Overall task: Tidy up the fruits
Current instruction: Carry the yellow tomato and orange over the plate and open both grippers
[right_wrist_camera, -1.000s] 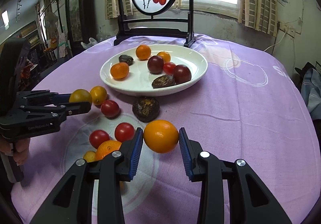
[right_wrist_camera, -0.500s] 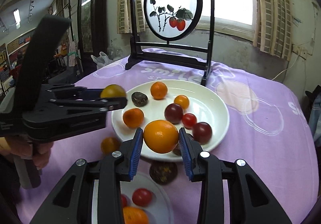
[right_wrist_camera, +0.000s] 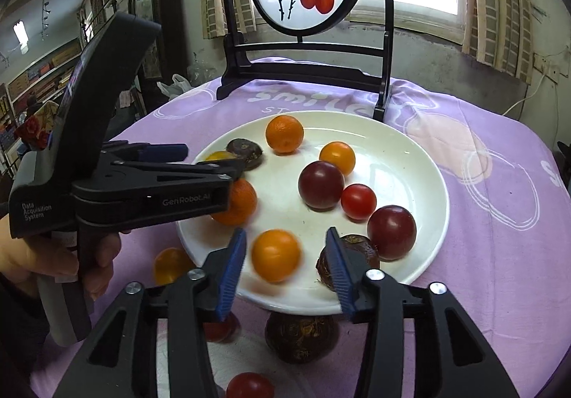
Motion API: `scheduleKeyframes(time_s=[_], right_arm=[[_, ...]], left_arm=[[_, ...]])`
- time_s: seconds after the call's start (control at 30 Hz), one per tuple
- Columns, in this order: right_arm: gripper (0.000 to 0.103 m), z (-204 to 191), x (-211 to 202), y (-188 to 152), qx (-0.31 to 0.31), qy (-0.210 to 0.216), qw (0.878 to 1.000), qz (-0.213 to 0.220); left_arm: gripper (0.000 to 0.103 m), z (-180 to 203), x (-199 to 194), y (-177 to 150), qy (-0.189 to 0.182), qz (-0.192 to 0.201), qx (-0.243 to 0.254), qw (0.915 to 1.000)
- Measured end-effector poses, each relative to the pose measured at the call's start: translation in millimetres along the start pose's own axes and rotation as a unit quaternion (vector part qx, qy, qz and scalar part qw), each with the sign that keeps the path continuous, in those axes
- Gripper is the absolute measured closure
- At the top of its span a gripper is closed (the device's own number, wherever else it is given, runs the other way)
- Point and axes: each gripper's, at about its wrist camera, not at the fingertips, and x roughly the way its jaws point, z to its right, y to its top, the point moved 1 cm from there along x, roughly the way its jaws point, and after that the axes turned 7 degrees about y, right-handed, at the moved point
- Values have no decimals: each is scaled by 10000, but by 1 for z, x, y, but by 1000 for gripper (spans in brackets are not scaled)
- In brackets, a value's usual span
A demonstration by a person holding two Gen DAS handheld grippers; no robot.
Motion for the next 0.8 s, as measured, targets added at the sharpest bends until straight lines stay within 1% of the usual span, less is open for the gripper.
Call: scheduleKeyframes(time_s=[0.07, 0.27, 0.33, 0.5, 0.63, 0.8], right_arm=[[50, 0, -4, 0, -11, -24, 10000, 41], [50, 1, -23, -5, -50, -33, 9999, 145], [50, 2, -29, -7, -10, -34, 9999, 156], [50, 2, -41, -15, -17, -49, 9999, 129], [50, -4, -49, -28, -115, -52, 9999, 14], [50, -9, -65, -49, -168, -65, 9998, -31]], left_arm=[[29, -1, -4, 0, -76, 22, -40, 10000], [28, -10, -22, -9, -134, 68, -174, 9997], [26, -15, -27, -15, -152, 40, -270, 9995], [25, -24, -41, -33, -167, -11, -410, 9990], [22, -28, -49, -49, -163, -56, -427, 9989], [22, -30, -55, -66, -210, -137, -479, 9985]])
